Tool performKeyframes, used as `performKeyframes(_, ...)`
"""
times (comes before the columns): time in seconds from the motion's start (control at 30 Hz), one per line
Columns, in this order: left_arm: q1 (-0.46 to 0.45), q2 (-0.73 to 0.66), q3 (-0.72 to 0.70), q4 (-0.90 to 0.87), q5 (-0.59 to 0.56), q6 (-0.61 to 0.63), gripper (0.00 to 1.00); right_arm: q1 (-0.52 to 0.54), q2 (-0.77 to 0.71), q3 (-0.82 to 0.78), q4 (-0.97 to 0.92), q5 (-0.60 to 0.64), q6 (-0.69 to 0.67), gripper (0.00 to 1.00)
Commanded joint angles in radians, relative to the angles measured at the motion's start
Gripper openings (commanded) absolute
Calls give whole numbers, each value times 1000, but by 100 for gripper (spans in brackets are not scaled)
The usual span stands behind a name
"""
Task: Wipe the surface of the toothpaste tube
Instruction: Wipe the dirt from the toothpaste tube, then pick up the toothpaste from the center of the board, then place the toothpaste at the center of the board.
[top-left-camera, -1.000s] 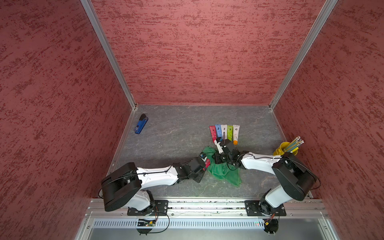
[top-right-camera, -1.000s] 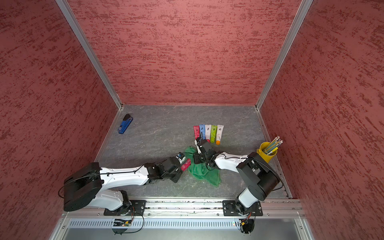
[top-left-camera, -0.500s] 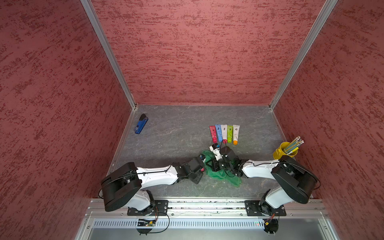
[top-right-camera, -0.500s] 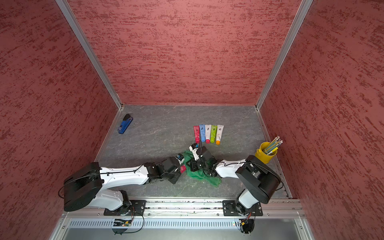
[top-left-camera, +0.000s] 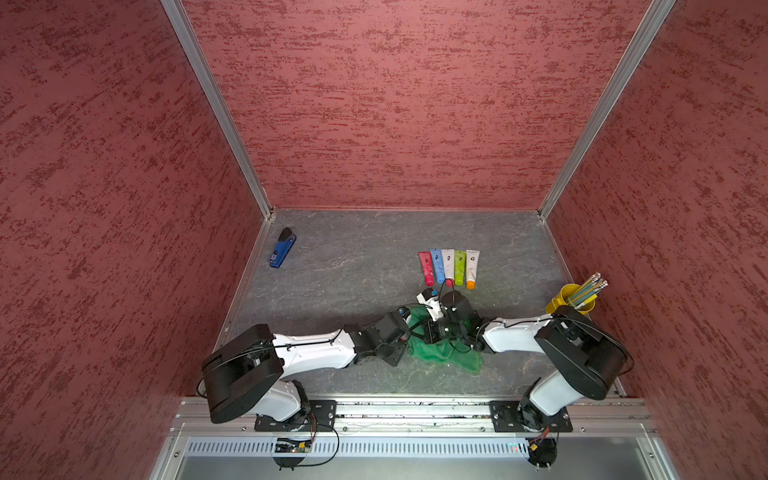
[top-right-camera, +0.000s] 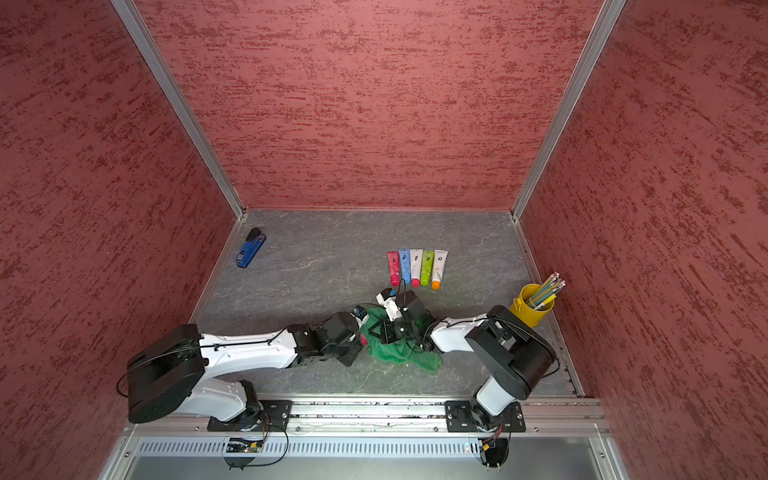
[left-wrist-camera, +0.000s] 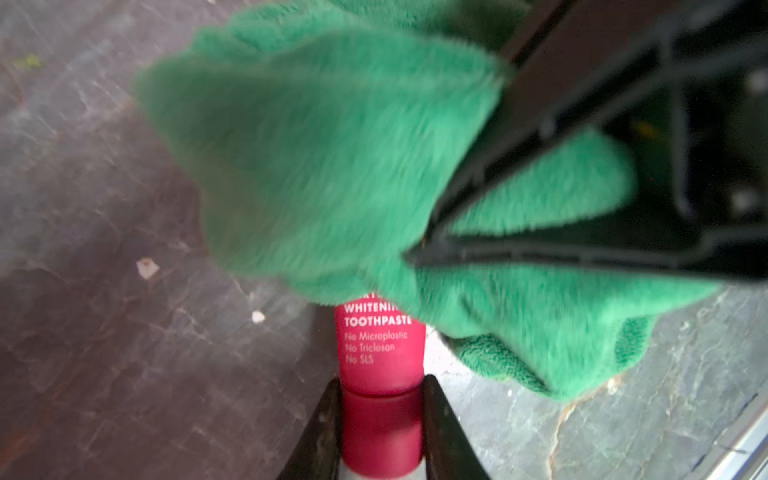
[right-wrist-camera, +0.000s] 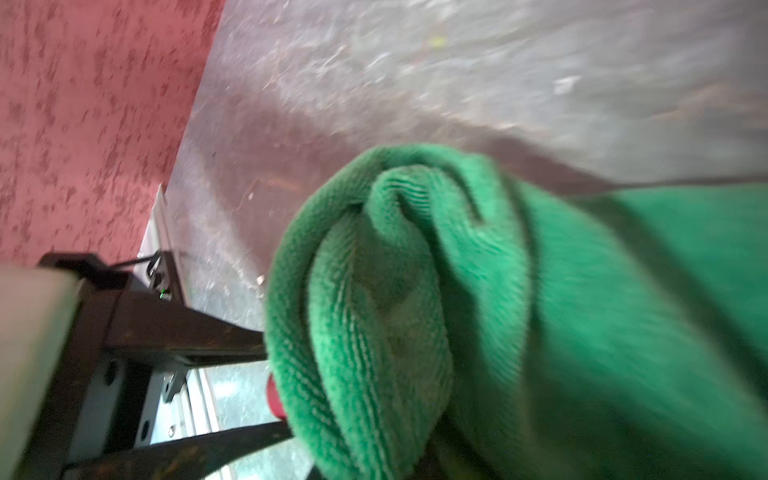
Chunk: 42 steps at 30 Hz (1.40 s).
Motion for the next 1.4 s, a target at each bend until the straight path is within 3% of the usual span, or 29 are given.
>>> performKeyframes(0.0, 21, -12, -14, 28, -42, -29, 0, -79, -33, -34, -247, 256, -3, 0)
performKeyframes(0.13, 68, -19, -23, 6, -31, -51, 0, -100, -107, -30, -290, 370, -15, 0)
performKeyframes(0.37, 183, -42, 7, -74, -43, -63, 0, -132, -250, -78, -313, 374, -31, 0)
performKeyframes(0.67, 480, -35, 106, -136, 20, -34, 0, -133, -311, -122, -250, 284, -49, 0)
performKeyframes(1.07, 832, 177, 361, -213, 82, 136, 0, -132, -330, -136, -223, 268, -55, 0)
performKeyframes(1.37, 899, 352, 533, -263, 25, 295, 0, -131, -322, -136, -217, 257, -58, 0)
